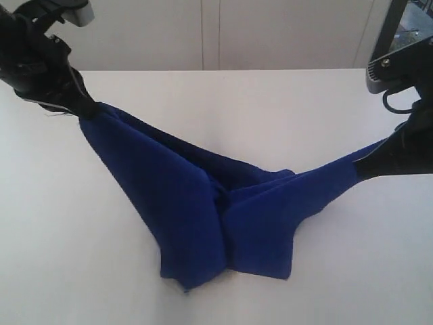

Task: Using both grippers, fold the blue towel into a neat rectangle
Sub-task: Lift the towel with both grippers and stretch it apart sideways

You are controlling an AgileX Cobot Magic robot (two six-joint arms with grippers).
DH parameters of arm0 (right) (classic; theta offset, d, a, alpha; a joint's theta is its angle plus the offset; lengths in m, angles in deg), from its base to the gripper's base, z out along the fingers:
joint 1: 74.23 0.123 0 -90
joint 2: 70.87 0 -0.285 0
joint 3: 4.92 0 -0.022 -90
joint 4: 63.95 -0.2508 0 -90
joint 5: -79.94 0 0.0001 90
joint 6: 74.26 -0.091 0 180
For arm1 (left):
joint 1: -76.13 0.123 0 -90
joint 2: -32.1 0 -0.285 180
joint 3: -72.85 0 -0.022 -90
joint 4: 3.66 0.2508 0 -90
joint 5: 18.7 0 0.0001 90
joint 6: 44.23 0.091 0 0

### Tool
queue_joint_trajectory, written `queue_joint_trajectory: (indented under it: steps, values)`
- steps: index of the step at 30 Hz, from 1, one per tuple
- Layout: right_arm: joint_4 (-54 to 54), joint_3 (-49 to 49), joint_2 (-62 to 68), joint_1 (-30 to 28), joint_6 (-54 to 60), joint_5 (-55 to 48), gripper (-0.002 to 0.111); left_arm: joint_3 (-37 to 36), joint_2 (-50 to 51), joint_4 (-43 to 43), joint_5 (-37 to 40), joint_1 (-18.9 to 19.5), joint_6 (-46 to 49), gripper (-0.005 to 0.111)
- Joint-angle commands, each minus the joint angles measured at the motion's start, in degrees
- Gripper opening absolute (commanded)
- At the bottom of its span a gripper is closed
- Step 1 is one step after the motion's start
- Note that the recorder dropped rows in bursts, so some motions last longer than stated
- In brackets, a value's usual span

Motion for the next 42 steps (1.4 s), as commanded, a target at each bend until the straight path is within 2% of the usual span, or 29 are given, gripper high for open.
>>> queue_joint_trajectory:
  steps: [1,7,15,23,28,31,37,42]
  values:
    - [3.76,-1.50,-2.27,-0.54,0.04,-2.07,0.000,-0.42,-4.99,8.13,3.57,0.19,-7.07,0.000]
    - [6.10,-3.66,-4.25,-0.54,-2.88,-4.20,0.000,-0.95,-11.41,14.54,4.99,0.19,-13.72,0.000]
    - [9.90,-4.31,-6.86,-0.54,-5.25,-7.45,0.000,-6.41,-22.31,26.89,5.76,0.19,-23.73,0.000]
    - [10.71,-4.42,-14.67,-0.54,-6.08,-9.76,0.000,-7.93,-32.70,27.36,9.04,0.19,-24.93,0.000]
    - [7.64,-4.42,-20.29,-0.54,-4.43,-11.58,0.000,-8.17,-38.36,27.77,12.29,0.19,-25.66,0.000]
    - [7.51,-4.32,-20.93,-0.54,-4.43,-11.06,0.000,-10.75,-39.36,29.78,11.44,0.19,-27.85,0.000]
    - [8.64,-4.32,-18.98,-0.54,-5.41,-9.79,0.000,-16.48,-38.98,31.35,3.73,0.19,-33.56,0.000]
    - [7.49,-4.32,-22.30,-0.54,-5.83,-11.54,0.000,-16.48,-41.05,31.41,7.26,0.19,-33.43,0.000]
